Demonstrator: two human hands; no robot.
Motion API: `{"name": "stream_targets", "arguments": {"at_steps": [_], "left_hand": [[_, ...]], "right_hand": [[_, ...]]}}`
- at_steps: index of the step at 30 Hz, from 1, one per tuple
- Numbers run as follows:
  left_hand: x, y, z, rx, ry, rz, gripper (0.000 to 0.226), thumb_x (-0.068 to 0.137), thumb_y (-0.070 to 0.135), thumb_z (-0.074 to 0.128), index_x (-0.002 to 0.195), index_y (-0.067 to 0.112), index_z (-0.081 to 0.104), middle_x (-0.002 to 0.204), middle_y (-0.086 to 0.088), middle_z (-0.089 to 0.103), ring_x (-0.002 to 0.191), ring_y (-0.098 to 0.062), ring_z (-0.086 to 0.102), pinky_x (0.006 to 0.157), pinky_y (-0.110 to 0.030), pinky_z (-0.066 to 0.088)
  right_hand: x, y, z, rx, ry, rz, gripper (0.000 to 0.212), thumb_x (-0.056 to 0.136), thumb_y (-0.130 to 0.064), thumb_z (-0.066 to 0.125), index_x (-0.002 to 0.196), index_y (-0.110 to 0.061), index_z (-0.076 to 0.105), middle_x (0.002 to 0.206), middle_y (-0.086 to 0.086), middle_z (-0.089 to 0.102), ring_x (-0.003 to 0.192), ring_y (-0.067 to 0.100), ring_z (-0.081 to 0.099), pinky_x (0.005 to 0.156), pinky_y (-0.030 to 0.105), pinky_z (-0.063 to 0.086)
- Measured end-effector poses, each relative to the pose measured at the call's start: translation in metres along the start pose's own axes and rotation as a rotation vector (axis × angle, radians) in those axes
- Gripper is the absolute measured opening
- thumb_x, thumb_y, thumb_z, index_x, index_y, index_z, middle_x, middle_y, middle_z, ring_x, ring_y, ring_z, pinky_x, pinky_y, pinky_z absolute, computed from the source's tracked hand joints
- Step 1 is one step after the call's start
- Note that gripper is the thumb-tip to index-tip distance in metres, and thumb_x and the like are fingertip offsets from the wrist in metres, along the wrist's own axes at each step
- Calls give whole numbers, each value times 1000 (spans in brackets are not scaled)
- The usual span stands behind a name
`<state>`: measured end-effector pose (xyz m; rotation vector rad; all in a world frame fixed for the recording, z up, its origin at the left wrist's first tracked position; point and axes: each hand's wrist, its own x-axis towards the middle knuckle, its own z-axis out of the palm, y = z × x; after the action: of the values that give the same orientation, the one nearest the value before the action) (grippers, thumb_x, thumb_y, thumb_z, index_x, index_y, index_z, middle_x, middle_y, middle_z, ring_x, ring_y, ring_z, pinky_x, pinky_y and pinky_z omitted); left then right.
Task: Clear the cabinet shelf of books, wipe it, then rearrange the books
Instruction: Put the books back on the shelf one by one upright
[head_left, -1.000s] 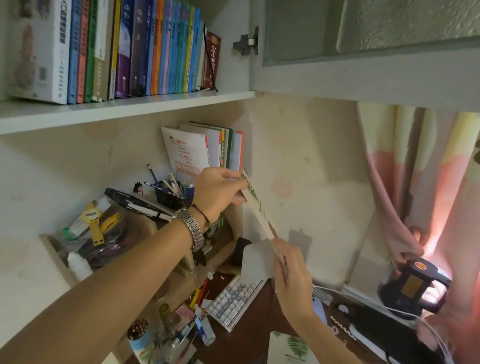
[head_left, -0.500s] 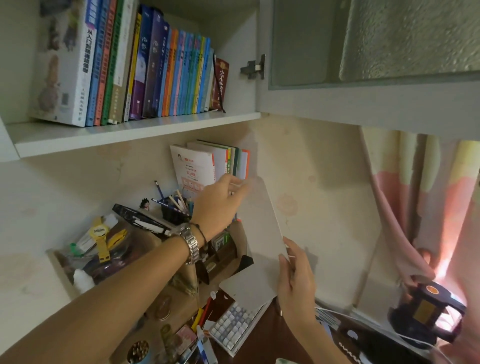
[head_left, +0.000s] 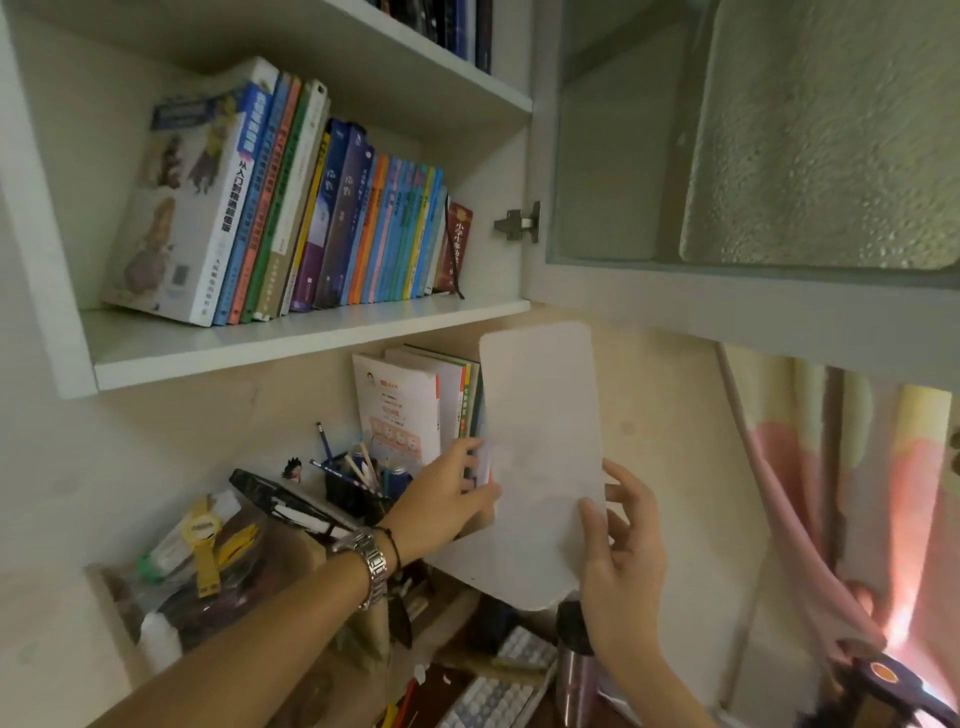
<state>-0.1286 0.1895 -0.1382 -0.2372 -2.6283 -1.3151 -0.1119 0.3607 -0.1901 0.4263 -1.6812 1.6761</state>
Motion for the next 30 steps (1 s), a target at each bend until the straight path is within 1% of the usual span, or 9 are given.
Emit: {"name": "stream_targets", "arguments": {"at_steps": [2,6,8,11,13,17,22,27,30], "left_hand": [[5,13,-17,81,-4,58,55,94,31,56,142,23,31,142,4,43,123,-15,49,97,-27,44],[16,41,-58,253,36,121,53,92,40,56,139,27,35,134,7,47,117,-14,50,97,-37,45],[20,55,-79,295,46,139,50,90,42,58,135,28,40,132,10,48,116,-10,49,96,-37,47],[21,74,-108,342,65,202,45,89,40,60,131,27,48,129,12,53,116,-5,51,98,-29,44],[21,86,-127,407,73,243,37,90,39,59,125,28,54,125,13,56,113,-4,53,95,-24,43],[17,103,-160,494,99,256,28,89,46,56,114,33,60,119,16,57,109,-2,52,93,-28,46],[13,102,-185,462,139,253,24,88,49,56,103,33,67,102,22,65,94,8,58,84,-17,44],[12,82,-189,473,127,195,34,85,59,54,102,33,68,105,20,66,98,6,58,92,-25,46],[15,73,-189,540,114,180,35,84,60,53,105,34,66,107,20,64,102,5,57,94,-29,48]], "right_hand": [[14,-10,6,4,8,-42,38,97,-8,50,115,-41,46,99,-32,55,89,1,61,67,21,54],[46,-31,21,41,23,-143,36,96,-4,51,119,-32,48,99,-30,54,88,2,61,65,14,50],[64,-43,29,59,38,-194,37,95,-1,52,121,-27,48,100,-30,54,90,-1,58,67,10,47],[92,-61,45,97,52,-259,39,94,2,53,120,-27,49,100,-32,55,91,-4,57,70,9,46],[111,-72,57,139,68,-277,42,94,3,52,118,-31,50,100,-24,57,89,-3,58,70,9,45],[144,-87,83,183,90,-318,40,92,8,49,121,-19,50,101,-16,55,91,-5,55,73,10,44],[170,-87,119,213,84,-287,42,93,5,47,119,-27,47,97,-19,54,83,-1,56,69,10,44],[172,-68,153,188,84,-223,36,95,6,43,123,-16,47,95,-20,55,79,-8,56,64,7,41],[171,-54,167,166,55,-162,36,97,2,41,126,-19,45,103,-5,60,83,2,59,64,12,44]]}}
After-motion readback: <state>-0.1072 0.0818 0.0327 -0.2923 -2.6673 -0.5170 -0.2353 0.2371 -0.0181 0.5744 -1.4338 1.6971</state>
